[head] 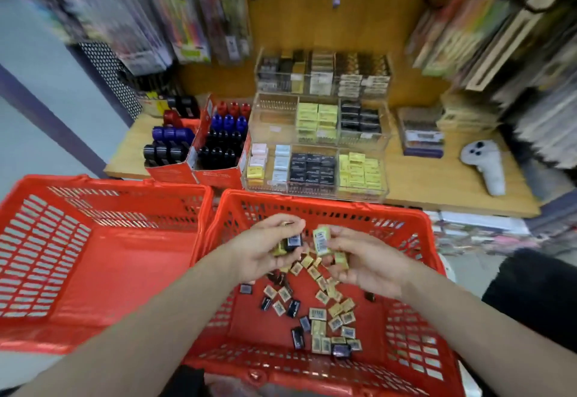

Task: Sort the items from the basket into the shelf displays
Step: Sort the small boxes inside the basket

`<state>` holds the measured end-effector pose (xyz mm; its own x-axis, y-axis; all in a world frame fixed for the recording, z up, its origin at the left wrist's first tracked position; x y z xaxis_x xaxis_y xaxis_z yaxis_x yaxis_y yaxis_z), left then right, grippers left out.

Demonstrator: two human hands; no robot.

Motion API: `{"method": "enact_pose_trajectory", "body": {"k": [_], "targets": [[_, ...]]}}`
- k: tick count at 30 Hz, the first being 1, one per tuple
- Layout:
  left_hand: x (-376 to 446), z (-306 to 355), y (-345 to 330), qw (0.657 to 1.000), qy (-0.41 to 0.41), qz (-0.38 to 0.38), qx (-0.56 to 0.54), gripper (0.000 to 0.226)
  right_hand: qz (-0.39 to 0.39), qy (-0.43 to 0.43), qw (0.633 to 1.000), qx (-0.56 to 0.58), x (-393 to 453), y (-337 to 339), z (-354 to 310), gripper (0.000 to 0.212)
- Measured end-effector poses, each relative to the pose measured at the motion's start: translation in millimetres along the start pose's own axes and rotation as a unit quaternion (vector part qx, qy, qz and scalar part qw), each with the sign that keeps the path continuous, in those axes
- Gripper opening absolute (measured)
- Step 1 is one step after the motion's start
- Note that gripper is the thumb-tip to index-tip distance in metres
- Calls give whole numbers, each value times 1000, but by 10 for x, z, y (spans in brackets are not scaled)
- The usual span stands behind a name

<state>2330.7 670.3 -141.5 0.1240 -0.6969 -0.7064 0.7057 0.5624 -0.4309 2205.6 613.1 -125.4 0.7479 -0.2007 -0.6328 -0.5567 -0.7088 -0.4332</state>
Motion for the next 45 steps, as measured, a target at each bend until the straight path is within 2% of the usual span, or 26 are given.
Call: {"method": "enact_pose_trajectory", "body": {"k": [3,6,9,11,12,13,16,17,21,23,24,26,28,31,36,42,44,45], "targets": [[-359,359,-354,994,-54,-19,89,8,42,44,983,-174,-365,-86,-513,41],[-605,652,-656,987,-102,-27,124,19,66,118,946,-295,-726,-215,-1054,32],[-685,823,-844,988,-126,-31,88,29,140,204,854,-458,-989,-294,-1501,22],[-652,883,-929,990,-122,-31,61,30,193,272,795,-506,-1091,-307,-1720,16],[-621,899,-965,992,-113,-32,50,31,204,297,784,-505,-1121,-306,-1780,14],[-587,903,-1007,993,-100,-38,41,31,200,305,800,-476,-1123,-287,-1798,15],[-538,934,-1131,995,-70,-69,18,25,131,232,931,-249,-994,-128,-1677,19],[-529,961,-1140,995,-70,-71,9,23,117,209,952,-191,-958,-72,-1653,23],[-499,1088,-1164,994,-79,-69,-18,17,124,188,973,-51,-920,155,-1720,34],[-495,1124,-1196,994,-80,-66,-21,18,161,209,962,-68,-935,251,-1764,32],[-488,1132,-1210,995,-79,-65,-16,19,202,228,942,-139,-953,297,-1808,31],[-474,1136,-1241,995,-73,-66,-12,26,295,276,863,-302,-1040,305,-1944,31],[-467,1150,-1266,994,-69,-74,-31,35,327,340,787,-398,-1128,164,-2080,37],[-497,1232,-1302,992,-93,-86,-23,38,326,404,736,-435,-1198,25,-2179,44],[-495,1310,-1220,989,-134,-52,39,29,319,407,714,-472,-1149,-37,-2192,45],[-432,1363,-1170,990,-134,-42,25,21,351,397,679,-508,-1042,-22,-2181,37],[-371,1390,-1139,991,-126,-34,16,15,365,392,710,-457,-976,43,-2191,35],[-340,1391,-1122,992,-118,-33,12,11,361,383,747,-405,-924,94,-2186,35]]}}
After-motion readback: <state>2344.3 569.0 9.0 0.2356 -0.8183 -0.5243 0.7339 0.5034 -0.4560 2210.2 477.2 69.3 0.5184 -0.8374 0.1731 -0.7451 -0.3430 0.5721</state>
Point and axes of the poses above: each hand's wrist, its own x-axis towards the middle knuckle, its own y-axis out of the back of the hand, z = x × y, the point moved 9 cm from there along x, towards the middle knuckle, and after that the axes turned 7 degrees about -x, right-handed, at the moved point
